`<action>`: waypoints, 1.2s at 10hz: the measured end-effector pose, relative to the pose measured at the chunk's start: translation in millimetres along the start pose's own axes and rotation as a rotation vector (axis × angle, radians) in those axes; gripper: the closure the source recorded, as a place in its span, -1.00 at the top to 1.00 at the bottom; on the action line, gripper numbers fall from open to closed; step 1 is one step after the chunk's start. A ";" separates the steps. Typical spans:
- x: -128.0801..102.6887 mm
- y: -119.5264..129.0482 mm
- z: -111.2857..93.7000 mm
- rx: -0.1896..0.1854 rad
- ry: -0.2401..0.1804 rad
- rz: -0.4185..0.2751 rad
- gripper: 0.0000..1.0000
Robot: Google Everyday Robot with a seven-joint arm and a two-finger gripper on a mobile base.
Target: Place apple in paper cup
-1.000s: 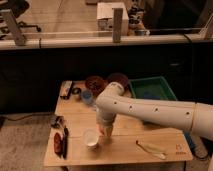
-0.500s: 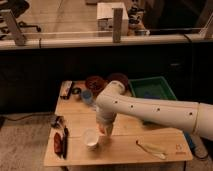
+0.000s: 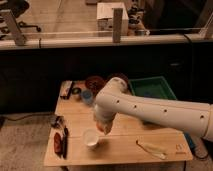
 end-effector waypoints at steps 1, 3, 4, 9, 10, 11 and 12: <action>-12.5 -5.0 -5.3 0.011 -0.013 -0.048 -1.00; -35.7 -14.2 -4.2 0.009 -0.038 -0.130 -1.00; -49.3 -18.9 -1.8 0.003 -0.052 -0.184 -1.00; -60.1 -19.2 2.8 -0.020 -0.078 -0.225 -0.26; -59.2 -18.1 3.2 -0.022 -0.080 -0.223 0.00; -58.6 -17.0 3.8 -0.023 -0.082 -0.222 0.18; -57.8 -16.0 4.0 -0.024 -0.083 -0.221 0.38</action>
